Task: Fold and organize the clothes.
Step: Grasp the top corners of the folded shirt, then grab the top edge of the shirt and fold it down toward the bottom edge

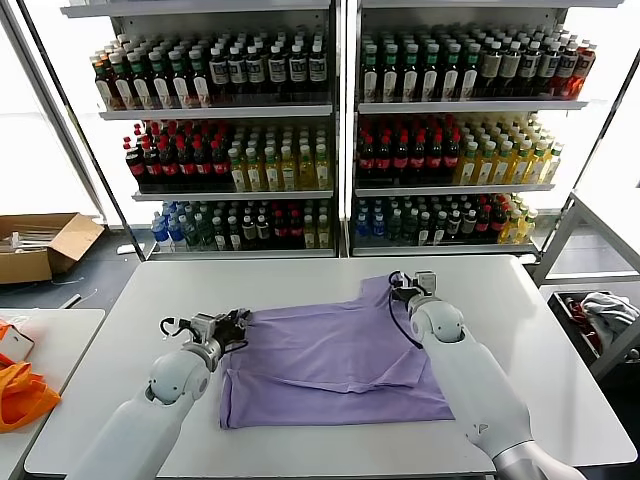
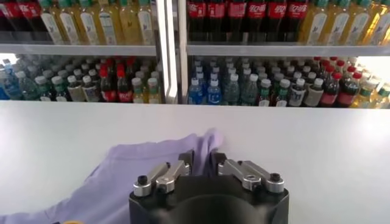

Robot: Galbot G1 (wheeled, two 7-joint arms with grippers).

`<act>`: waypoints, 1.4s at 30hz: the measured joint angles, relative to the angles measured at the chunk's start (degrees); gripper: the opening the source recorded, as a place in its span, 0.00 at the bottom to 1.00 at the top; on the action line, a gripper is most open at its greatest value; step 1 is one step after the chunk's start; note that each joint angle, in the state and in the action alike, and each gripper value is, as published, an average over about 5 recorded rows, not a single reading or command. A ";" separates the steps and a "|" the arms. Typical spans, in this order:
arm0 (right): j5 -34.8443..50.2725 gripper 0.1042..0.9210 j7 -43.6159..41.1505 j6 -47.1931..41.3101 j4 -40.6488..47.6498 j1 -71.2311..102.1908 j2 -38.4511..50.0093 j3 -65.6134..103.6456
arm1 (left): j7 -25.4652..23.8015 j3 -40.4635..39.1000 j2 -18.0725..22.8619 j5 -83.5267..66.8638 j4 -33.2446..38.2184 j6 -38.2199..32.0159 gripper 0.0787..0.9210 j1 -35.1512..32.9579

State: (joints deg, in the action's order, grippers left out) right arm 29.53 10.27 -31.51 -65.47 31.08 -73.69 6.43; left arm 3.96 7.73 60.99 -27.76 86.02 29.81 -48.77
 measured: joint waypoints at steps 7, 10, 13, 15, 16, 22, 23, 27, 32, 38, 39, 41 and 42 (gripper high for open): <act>0.19 0.00 0.51 -0.34 -2.00 1.38 0.22 0.94 | -0.16 0.42 0.19 0.32 0.63 -1.19 0.01 -0.88; 0.13 0.00 0.73 -0.31 -3.31 2.18 0.18 1.58 | -0.10 0.67 0.35 0.81 1.04 -2.32 0.01 -1.38; -0.22 0.00 0.84 -0.01 -5.00 3.16 0.04 2.47 | -0.07 0.98 0.49 1.36 1.68 -3.82 0.01 -1.97; -0.55 0.00 0.83 0.35 -6.30 3.85 0.03 3.11 | -0.03 1.25 0.54 1.61 2.23 -4.92 0.01 -2.37; -0.73 0.00 0.82 0.59 -7.00 4.19 0.07 3.41 | 0.01 1.41 0.55 1.71 2.54 -5.49 0.01 -2.57; -1.72 0.00 0.58 2.04 -11.49 6.17 0.39 5.00 | 0.34 2.67 0.27 2.34 4.55 -8.47 0.01 -3.91; -1.82 0.00 0.62 2.17 -12.29 6.50 0.42 5.25 | 0.33 2.92 0.21 2.48 4.95 -8.80 0.01 -4.21; -2.07 0.00 1.06 2.35 -15.56 7.93 0.60 6.17 | 0.26 3.93 0.06 3.13 6.59 -9.55 0.01 -5.61; -2.96 0.00 1.62 2.38 -20.31 10.56 0.70 7.68 | 0.18 5.53 -0.01 4.05 9.00 -10.24 0.01 -8.06; -5.10 0.00 2.23 2.84 -26.96 16.17 0.60 9.79 | -0.30 7.74 0.44 5.66 13.32 -10.99 0.01 -12.57; -5.47 0.00 2.35 2.90 -28.05 17.29 0.57 10.15 | -0.39 8.10 0.54 5.94 14.07 -11.02 0.01 -13.39; -6.23 0.00 2.63 2.95 -30.24 19.73 0.46 10.96 | -0.61 8.80 0.77 6.55 15.52 -11.05 0.01 -15.04; -6.63 0.00 2.81 2.93 -31.34 21.00 0.37 11.41 | -0.76 9.12 0.90 6.89 16.20 -11.06 0.01 -15.87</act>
State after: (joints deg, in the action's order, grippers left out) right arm 22.90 13.08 -28.58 -96.81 52.08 -73.32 17.84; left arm 3.20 16.85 61.89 -20.87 102.22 18.75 -64.64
